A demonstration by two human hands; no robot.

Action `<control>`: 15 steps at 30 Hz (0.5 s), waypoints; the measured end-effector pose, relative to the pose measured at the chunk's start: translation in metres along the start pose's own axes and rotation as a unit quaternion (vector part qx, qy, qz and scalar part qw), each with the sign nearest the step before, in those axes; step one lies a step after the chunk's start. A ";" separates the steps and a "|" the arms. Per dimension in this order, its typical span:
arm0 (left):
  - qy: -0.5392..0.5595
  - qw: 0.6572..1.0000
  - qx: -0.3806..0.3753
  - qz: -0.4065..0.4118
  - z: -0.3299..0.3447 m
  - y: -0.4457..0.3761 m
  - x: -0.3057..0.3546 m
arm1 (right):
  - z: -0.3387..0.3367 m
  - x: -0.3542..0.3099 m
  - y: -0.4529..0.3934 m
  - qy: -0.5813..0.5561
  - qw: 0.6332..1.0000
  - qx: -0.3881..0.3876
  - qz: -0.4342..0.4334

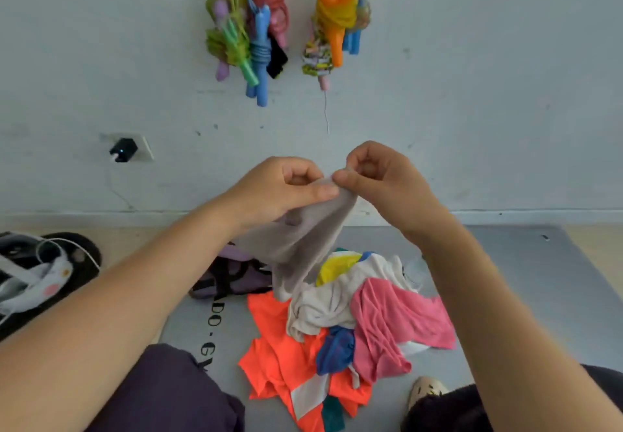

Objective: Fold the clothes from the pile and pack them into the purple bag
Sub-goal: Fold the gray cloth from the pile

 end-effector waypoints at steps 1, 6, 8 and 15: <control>-0.020 1.000 0.013 0.012 -0.003 0.007 0.015 | -0.004 -0.014 0.007 0.006 1.000 -0.004 -0.009; -0.035 0.998 0.046 0.038 -0.006 0.043 0.056 | -0.014 -0.052 0.034 0.018 0.998 -0.053 -0.033; -0.002 0.998 0.048 0.026 -0.001 0.057 0.055 | -0.009 -0.051 0.043 0.014 0.996 -0.083 -0.031; 0.053 0.998 0.023 -0.038 0.019 0.086 0.014 | 0.016 -0.006 0.062 -0.001 0.990 -0.144 0.009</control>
Point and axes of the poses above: each hand's wrist, its own y-axis away from the middle knuckle, its own z-axis out of the palm, x = y × z, the point moved 3 cm from there along -y, towards the middle knuckle, and after that the axes turned 10 degrees about z, right-handed, at the moved point
